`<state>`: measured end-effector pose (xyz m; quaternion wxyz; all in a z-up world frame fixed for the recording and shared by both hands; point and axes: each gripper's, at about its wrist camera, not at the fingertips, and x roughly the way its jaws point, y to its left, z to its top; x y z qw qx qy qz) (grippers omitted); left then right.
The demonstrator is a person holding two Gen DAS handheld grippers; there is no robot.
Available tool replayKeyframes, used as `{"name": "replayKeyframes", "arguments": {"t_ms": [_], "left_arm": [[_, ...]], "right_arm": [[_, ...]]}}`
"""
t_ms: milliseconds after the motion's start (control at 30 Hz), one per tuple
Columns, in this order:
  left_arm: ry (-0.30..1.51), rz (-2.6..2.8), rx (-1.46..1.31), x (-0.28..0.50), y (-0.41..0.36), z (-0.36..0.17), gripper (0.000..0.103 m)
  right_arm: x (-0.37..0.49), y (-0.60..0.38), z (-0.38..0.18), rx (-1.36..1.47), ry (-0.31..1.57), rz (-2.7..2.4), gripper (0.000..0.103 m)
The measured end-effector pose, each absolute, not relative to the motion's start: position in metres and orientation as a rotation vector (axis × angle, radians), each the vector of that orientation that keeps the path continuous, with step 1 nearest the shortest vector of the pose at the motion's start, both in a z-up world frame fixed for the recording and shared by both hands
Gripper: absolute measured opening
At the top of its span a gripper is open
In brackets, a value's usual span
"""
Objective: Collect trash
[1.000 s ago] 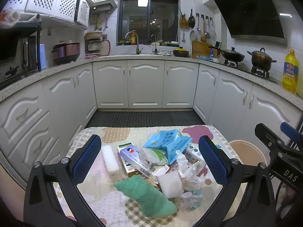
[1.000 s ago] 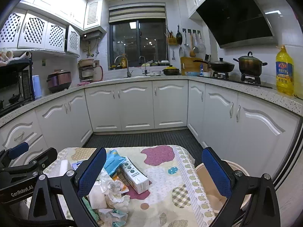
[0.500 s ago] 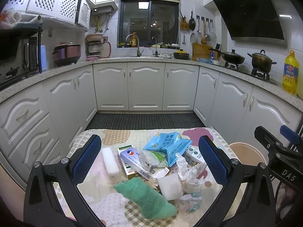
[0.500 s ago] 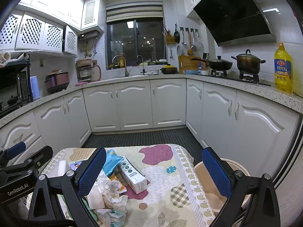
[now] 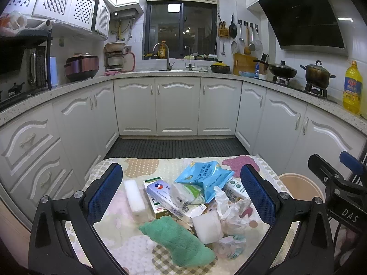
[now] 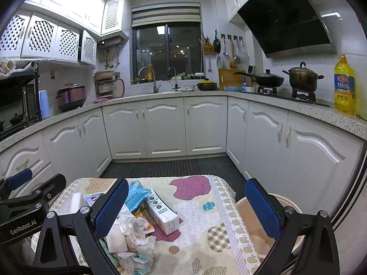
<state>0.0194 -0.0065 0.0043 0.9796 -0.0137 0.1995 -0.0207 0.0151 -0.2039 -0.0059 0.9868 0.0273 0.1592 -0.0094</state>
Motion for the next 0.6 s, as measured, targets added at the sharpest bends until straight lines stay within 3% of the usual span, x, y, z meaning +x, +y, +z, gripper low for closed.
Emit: {"name": "replayKeyframes", "arguments": {"t_ms": [600], "left_arm": [[0.378, -0.037, -0.024, 0.0166, -0.0084, 0.0031, 0.102]], "right_arm": [[0.0127, -0.204, -0.0039, 0.054, 0.308, -0.016, 0.101]]}}
